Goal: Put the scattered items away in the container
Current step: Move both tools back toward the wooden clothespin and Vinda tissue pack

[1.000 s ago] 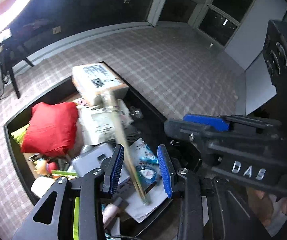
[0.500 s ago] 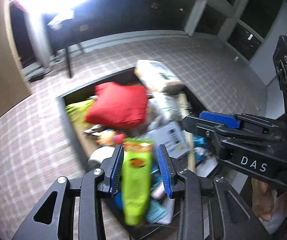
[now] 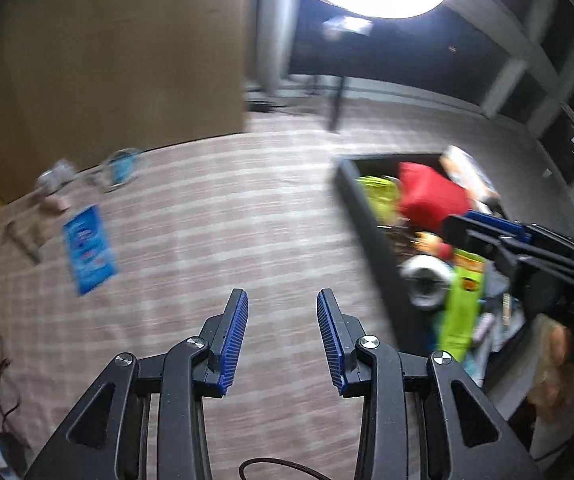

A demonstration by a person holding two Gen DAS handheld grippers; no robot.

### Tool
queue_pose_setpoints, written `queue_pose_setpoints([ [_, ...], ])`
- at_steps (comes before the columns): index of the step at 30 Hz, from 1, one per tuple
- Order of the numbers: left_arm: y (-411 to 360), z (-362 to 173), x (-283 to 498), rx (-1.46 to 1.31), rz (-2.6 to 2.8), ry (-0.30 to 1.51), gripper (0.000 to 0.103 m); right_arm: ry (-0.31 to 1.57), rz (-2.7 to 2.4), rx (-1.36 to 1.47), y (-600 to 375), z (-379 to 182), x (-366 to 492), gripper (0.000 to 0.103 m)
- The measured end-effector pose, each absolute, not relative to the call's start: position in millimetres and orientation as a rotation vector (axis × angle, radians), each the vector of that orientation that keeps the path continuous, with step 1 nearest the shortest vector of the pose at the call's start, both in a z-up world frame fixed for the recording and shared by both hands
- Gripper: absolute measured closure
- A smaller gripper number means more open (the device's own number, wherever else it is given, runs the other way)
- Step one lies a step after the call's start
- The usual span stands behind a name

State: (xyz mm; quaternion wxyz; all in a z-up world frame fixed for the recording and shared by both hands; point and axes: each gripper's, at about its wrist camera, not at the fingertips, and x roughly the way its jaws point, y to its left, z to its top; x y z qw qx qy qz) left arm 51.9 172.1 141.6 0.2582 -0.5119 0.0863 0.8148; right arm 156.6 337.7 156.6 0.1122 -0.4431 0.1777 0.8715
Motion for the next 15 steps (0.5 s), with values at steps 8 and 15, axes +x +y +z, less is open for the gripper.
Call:
queue_pose_setpoints([
  [8,65.5,139.1,-11.1,-1.489,2.384,0.074,0.069,0.43,2.658,-1.384,281.7,157.6,80.1,0.066],
  [15,-4.6,116.9,-57.7,-1.59,2.469,-0.095,0.069,0.349,2.699,-1.508,242.6,144.5,16.7,0.066],
])
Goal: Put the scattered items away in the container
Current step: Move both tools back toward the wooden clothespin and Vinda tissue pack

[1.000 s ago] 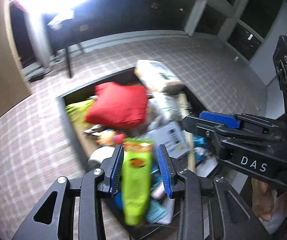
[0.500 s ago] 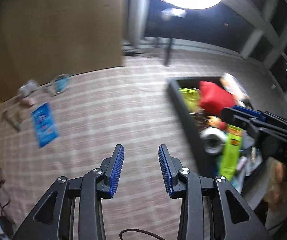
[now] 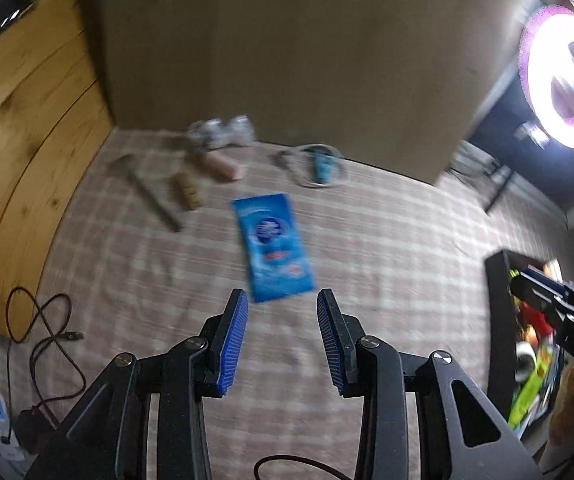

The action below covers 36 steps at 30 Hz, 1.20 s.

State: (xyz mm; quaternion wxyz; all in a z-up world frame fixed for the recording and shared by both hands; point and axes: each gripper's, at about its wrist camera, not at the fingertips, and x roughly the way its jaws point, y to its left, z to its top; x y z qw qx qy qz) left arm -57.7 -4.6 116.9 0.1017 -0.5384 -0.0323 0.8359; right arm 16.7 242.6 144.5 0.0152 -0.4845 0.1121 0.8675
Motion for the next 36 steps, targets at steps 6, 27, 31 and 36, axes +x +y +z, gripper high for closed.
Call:
queue_pose_setpoints([
  [6,-55.1,80.7,-91.1,-1.705,2.52,-0.227,0.069,0.39,2.693,-1.598,228.0,120.7,-34.1,0.066],
  [27,-64.7,21.8,-185.7,-1.774,2.549,-0.326,0.069,0.14,2.881,-1.808,123.3,64.8,-200.2,0.066],
  [31,-62.6,10.6,-198.2,-1.781,2.547,-0.301,0.069,0.088,2.894,-1.839,111.3,51.9,-220.4,0.066],
  [36,-61.4,-0.8,-205.4,-1.781,2.542,-0.273,0.067,0.07,2.902,-1.906,100.0,35.6,-237.9,0.066],
])
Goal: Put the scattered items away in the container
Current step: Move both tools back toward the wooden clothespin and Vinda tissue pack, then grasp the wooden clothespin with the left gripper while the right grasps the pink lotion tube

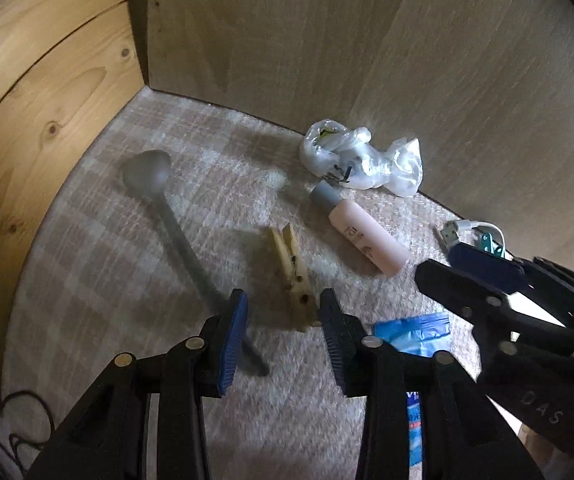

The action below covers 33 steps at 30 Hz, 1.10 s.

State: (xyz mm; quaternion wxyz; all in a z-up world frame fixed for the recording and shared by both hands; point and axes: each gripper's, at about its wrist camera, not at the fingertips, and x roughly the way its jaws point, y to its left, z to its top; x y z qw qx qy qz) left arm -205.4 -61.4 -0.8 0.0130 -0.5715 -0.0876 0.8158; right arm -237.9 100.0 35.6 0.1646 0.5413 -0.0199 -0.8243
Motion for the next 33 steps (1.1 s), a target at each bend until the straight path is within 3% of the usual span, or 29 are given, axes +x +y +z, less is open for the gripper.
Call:
queue_pose_setpoints([
  [2,-61.0,-2.2,-206.0,-1.769,2.561,-0.243,0.074,-0.037,-2.338,1.543,94.2,31.6,-242.8,0.067],
  [11,-70.3,-4.2,-204.7,-1.737,2.576,-0.219,0.087,0.037,-2.285,1.549,75.4,19.5,-254.7,0.067],
  [15,-69.0,-4.8,-204.8,-1.721,2.578,-0.191,0.087,0.05,-2.294,1.543,73.6,17.1,-256.0,0.069],
  [22,-63.7,-4.8,-199.8,-1.716,2.574,-0.172,0.092,0.013,-2.297,1.566,83.0,18.6,-246.4,0.083],
  [33,-51.7,26.4,-154.8,-1.64,2.572,-0.166,0.093,-0.175,-2.344,1.54,129.4,45.2,-192.1,0.083],
])
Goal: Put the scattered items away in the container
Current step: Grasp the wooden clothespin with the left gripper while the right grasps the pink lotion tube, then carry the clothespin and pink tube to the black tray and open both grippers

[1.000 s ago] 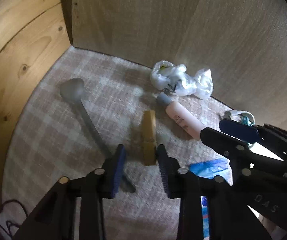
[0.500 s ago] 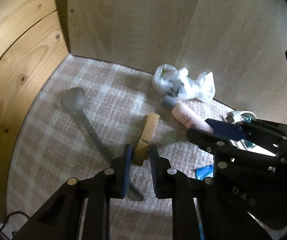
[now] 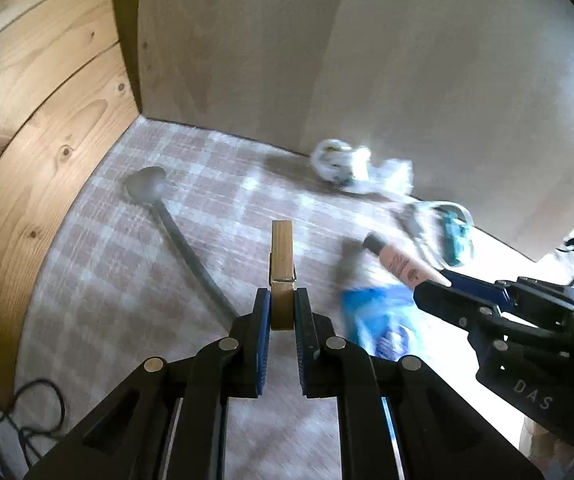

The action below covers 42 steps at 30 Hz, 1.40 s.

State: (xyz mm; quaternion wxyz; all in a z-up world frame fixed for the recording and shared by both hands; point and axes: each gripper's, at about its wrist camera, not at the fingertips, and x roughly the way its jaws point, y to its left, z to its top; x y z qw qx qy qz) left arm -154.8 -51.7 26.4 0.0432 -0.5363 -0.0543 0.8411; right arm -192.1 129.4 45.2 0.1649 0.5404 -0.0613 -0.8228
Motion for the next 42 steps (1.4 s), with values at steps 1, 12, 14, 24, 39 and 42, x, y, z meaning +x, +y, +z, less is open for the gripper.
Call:
queue_pose_setpoints([
  [1,-46.7,30.6,-149.7,-1.631,2.572,-0.154,0.092,-0.178,-2.357,1.531,133.0,50.3,-185.5,0.083],
  [12,38.8,81.2,-102.5,-1.509,2.444,-0.024,0.092,-0.287,-2.544,1.474,196.3,98.3,-96.9,0.084],
  [14,57.4,90.3,-92.0,-1.491,2.41,-0.004,0.092,-0.33,-2.577,1.463,218.7,109.5,-75.1,0.084],
  [24,188.7,108.7,-23.0,-1.385,2.141,0.073,0.092,-0.503,-2.862,1.46,348.2,152.3,30.2,0.084],
  [39,345.6,108.7,60.5,-1.303,1.846,0.246,0.092,-0.773,-3.169,1.564,511.8,162.6,163.7,0.083],
  [42,364.7,108.1,68.7,-1.294,1.802,0.281,0.088,-0.802,-3.177,1.567,523.8,162.2,173.0,0.083],
])
